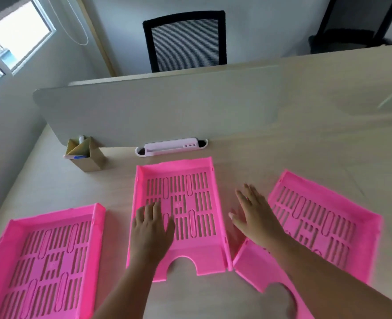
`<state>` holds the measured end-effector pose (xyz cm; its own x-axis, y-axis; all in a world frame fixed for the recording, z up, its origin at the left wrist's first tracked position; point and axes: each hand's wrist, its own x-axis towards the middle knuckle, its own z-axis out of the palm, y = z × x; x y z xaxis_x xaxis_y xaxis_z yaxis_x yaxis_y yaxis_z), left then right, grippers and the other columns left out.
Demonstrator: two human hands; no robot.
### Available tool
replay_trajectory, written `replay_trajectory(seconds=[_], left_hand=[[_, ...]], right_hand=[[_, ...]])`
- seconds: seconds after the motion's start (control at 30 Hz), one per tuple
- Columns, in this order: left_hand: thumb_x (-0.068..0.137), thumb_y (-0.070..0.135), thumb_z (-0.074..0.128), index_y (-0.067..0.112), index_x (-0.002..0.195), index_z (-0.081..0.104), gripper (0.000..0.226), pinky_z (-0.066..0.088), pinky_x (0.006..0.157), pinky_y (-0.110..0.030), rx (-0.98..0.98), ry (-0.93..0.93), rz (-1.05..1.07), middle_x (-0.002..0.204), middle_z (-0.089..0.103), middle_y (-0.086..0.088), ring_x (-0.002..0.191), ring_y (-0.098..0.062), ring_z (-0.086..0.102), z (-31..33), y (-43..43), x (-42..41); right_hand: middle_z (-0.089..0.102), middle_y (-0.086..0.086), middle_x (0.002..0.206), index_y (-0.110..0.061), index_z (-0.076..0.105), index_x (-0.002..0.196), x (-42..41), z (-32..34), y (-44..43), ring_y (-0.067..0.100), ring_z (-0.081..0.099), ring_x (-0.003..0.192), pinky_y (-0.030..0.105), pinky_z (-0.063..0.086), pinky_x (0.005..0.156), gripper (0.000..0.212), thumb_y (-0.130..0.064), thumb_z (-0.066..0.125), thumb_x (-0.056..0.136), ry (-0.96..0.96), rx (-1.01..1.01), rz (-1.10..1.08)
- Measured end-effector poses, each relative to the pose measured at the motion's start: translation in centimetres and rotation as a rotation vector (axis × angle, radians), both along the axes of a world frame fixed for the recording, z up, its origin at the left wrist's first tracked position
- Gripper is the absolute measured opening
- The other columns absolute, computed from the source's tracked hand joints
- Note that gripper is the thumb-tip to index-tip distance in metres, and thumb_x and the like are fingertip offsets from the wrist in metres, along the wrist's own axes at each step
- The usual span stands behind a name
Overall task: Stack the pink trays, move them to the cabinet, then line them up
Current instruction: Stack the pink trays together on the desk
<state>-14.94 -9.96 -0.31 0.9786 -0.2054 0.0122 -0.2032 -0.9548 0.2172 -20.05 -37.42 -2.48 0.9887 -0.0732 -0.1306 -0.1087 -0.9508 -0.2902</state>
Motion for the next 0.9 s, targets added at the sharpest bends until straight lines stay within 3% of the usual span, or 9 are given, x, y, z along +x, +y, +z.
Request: replay_trajectory(seconds=[0.1,0.23,0.37,0.43,0.5,0.53,0.6,0.73,0.9], left_hand=[[0.087,0.045,0.041,0.004,0.123,0.058,0.057,0.054,0.089,-0.046,-0.021,-0.006,-0.224,0.113,0.066,-0.013,0.104,-0.034,0.06,0.3,-6.4,0.2],[0.082,0.031,0.059,0.003,0.122,0.061,0.049,0.052,0.093,-0.046,-0.048,0.037,-0.487,0.117,0.067,-0.013,0.109,-0.034,0.064,-0.2,-14.5,-1.7],[0.096,0.028,0.046,0.009,0.146,0.035,0.055,0.045,0.106,-0.041,-0.029,0.278,-0.554,0.141,0.051,-0.007,0.125,-0.025,0.052,-1.6,-19.7,-3.9],[0.098,0.023,0.046,0.009,0.148,0.029,0.055,0.055,0.094,-0.041,-0.057,0.396,-0.496,0.134,0.057,-0.01,0.11,-0.024,0.062,-2.4,-20.8,-4.3],[0.1,0.015,0.042,0.008,0.146,0.03,0.048,0.06,0.075,-0.035,-0.079,0.501,-0.421,0.12,0.064,-0.013,0.087,-0.023,0.067,-3.0,-21.4,-4.3],[0.101,0.013,0.039,0.008,0.143,0.034,0.043,0.058,0.07,-0.033,-0.077,0.54,-0.39,0.114,0.066,-0.014,0.08,-0.023,0.067,-2.7,-21.7,-4.3],[0.101,0.012,0.038,0.006,0.131,0.045,0.032,0.061,0.07,-0.038,-0.102,0.562,-0.392,0.104,0.069,-0.013,0.078,-0.025,0.07,-2.4,-22.4,-4.1],[0.099,0.014,0.039,0.006,0.117,0.052,0.024,0.062,0.071,-0.047,-0.161,0.502,-0.415,0.1,0.07,-0.014,0.08,-0.03,0.071,-0.6,-23.4,-2.9],[0.1,0.009,0.039,0.001,0.114,0.05,0.02,0.061,0.066,-0.041,-0.153,0.412,-0.368,0.093,0.066,-0.015,0.074,-0.03,0.069,3.1,-20.8,-0.4]], right_hand=[[0.014,0.019,0.164,-0.005,0.025,0.155,-3.6,0.8,-5.0,0.035,0.013,0.152,0.038,0.003,0.12,0.073,-0.04,0.054,0.097,-0.038,-0.052,-0.177],[0.014,0.017,0.165,-0.009,0.021,0.157,-9.6,0.8,-10.3,0.033,0.009,0.153,0.04,-0.001,0.121,0.072,-0.035,0.053,0.097,0.027,-0.065,-0.459],[0.008,0.018,0.165,-0.007,0.013,0.157,-15.0,0.3,-12.2,0.037,0.012,0.151,0.05,0.022,0.121,0.074,-0.025,0.052,0.098,0.062,0.031,-0.78],[0.004,0.015,0.166,-0.008,0.008,0.158,-16.8,0.1,-11.9,0.04,0.034,0.143,0.051,0.046,0.105,0.07,-0.016,0.047,0.1,0.057,0.238,-0.98],[0.04,0.016,0.152,-0.013,0.014,0.157,-18.1,-0.3,-11.9,0.038,0.063,0.112,0.046,0.056,0.082,0.057,-0.015,0.035,0.104,0.069,0.392,-1.124],[0.061,0.013,0.125,-0.014,0.022,0.155,-18.6,-0.3,-12.0,0.033,0.068,0.092,0.047,0.058,0.076,0.052,-0.016,0.032,0.105,0.061,0.432,-1.147],[0.065,0.005,0.084,-0.007,0.034,0.146,-19.0,-0.5,-12.8,0.026,0.068,0.067,0.048,0.061,0.066,0.044,-0.008,0.035,0.102,0.019,0.474,-1.132],[0.065,0.011,0.079,-0.004,0.048,0.122,-17.4,1.6,-14.8,0.029,0.067,0.061,0.048,0.06,0.058,0.025,-0.002,0.038,0.099,-0.094,0.471,-1.118],[0.06,0.014,0.077,-0.002,0.048,0.112,-12.3,4.3,-15.0,0.026,0.058,0.057,0.038,0.051,0.05,0.015,-0.003,0.039,0.099,-0.145,0.433,-0.955]])
